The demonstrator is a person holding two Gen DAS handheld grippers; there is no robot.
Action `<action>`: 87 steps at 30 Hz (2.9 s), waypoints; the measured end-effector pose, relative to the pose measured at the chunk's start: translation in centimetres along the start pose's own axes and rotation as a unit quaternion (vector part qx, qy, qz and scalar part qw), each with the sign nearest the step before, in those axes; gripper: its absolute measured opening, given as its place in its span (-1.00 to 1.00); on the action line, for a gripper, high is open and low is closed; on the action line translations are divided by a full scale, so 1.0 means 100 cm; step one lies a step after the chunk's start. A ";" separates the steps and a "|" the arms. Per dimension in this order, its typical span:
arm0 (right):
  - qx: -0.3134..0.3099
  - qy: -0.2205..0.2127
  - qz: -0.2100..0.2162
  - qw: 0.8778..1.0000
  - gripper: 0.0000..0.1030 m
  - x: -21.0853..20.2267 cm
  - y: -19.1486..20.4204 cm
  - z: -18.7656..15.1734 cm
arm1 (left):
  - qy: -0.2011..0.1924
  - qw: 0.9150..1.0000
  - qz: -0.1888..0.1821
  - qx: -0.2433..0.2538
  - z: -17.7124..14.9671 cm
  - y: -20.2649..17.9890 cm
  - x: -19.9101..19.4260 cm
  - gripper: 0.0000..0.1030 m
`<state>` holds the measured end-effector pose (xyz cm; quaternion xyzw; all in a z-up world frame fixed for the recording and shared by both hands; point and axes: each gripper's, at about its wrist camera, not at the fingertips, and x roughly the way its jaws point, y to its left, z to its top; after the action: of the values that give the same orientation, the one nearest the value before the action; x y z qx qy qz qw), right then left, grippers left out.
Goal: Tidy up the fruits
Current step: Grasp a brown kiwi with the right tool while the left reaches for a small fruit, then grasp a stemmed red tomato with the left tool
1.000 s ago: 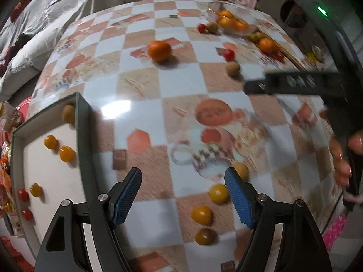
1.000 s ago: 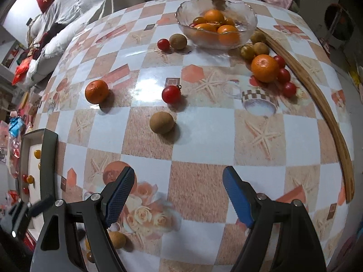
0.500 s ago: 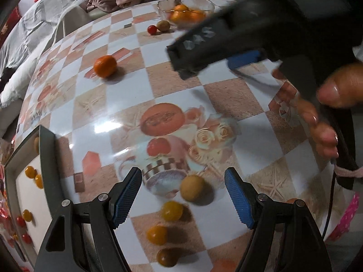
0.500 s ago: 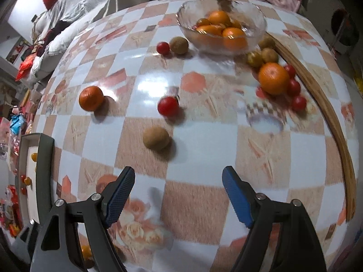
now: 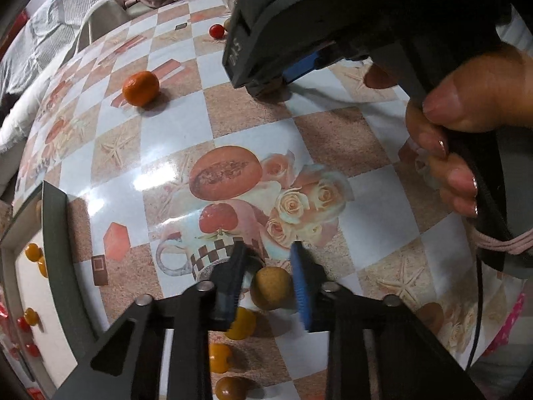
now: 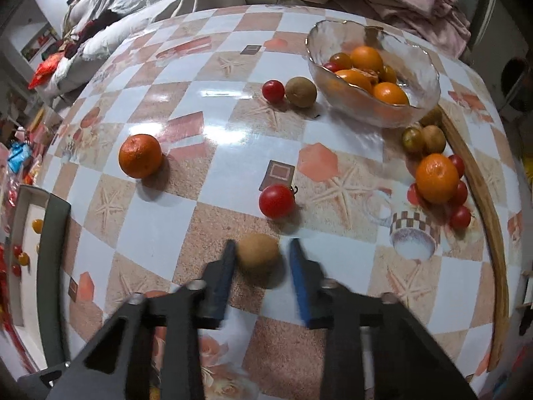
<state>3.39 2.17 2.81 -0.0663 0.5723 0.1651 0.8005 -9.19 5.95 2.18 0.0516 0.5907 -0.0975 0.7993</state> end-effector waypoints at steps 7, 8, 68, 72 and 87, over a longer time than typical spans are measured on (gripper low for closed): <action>0.035 0.002 0.019 0.999 -0.44 -0.010 -0.011 -0.011 | 0.008 0.995 -0.068 -0.069 0.002 0.027 -0.001 -0.55; 0.039 0.003 0.021 0.999 -0.44 -0.012 -0.012 -0.014 | 0.008 0.994 -0.073 -0.076 0.002 0.030 -0.001 -0.55; 0.131 0.009 0.033 0.991 -0.44 -0.073 -0.019 -0.091 | -0.029 0.997 -0.065 -0.032 -0.010 0.040 -0.032 0.48; 0.146 0.004 0.029 0.989 -0.44 -0.076 -0.034 -0.094 | -0.041 0.998 -0.050 -0.027 0.033 0.036 -0.029 0.48; 0.197 0.012 0.034 0.980 -0.44 -0.064 -0.089 -0.106 | -0.051 0.998 0.011 -0.018 0.147 0.009 0.051 0.48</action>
<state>-4.94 -10.49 4.50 0.1095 0.6054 0.0753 0.7847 6.18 3.49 1.68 0.0387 0.5505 -0.0803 0.8301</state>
